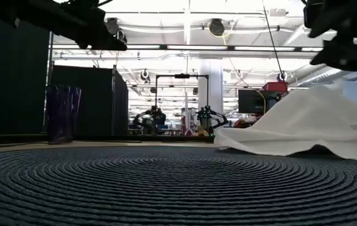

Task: Set table place
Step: Move the table napkin from the right to the top left of the table

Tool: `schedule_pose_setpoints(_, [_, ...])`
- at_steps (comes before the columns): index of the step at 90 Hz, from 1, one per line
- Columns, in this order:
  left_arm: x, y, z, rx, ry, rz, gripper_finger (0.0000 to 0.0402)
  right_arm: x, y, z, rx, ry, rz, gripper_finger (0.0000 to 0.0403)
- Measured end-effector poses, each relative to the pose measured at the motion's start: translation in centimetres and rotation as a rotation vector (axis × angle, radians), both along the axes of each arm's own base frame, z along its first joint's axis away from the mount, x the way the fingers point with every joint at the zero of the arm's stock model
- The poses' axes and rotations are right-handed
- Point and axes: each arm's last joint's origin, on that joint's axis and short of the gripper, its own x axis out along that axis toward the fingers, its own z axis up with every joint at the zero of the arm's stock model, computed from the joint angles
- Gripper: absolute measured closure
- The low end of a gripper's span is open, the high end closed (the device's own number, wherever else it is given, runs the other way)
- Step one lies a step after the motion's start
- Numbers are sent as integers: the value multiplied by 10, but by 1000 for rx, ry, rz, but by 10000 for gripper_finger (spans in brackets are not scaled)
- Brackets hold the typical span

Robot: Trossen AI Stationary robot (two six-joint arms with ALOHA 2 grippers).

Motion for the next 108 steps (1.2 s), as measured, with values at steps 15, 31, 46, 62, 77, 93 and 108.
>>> schedule_pose_setpoints(15, [0,0,0,0,0,0,402,-2,6,-12,12,134,-28,179])
schedule_pose_setpoints(31, [0,0,0,0,0,0,402,4,9,-24,-17,220,-43,179])
schedule_pose_setpoints(46, [0,0,0,0,0,0,402,7,10,-34,-20,311,-89,179])
schedule_pose_setpoints(62, [0,0,0,0,0,0,402,10,11,-44,-55,389,-130,179])
schedule_pose_setpoints(77, [0,0,0,0,-1,0,402,13,11,-49,-77,413,-156,179])
schedule_pose_setpoints(93, [0,0,0,0,-1,0,402,17,7,-49,-139,384,-168,179])
schedule_pose_setpoints(108, [0,0,0,0,-2,0,402,24,4,-46,-163,316,-150,179])
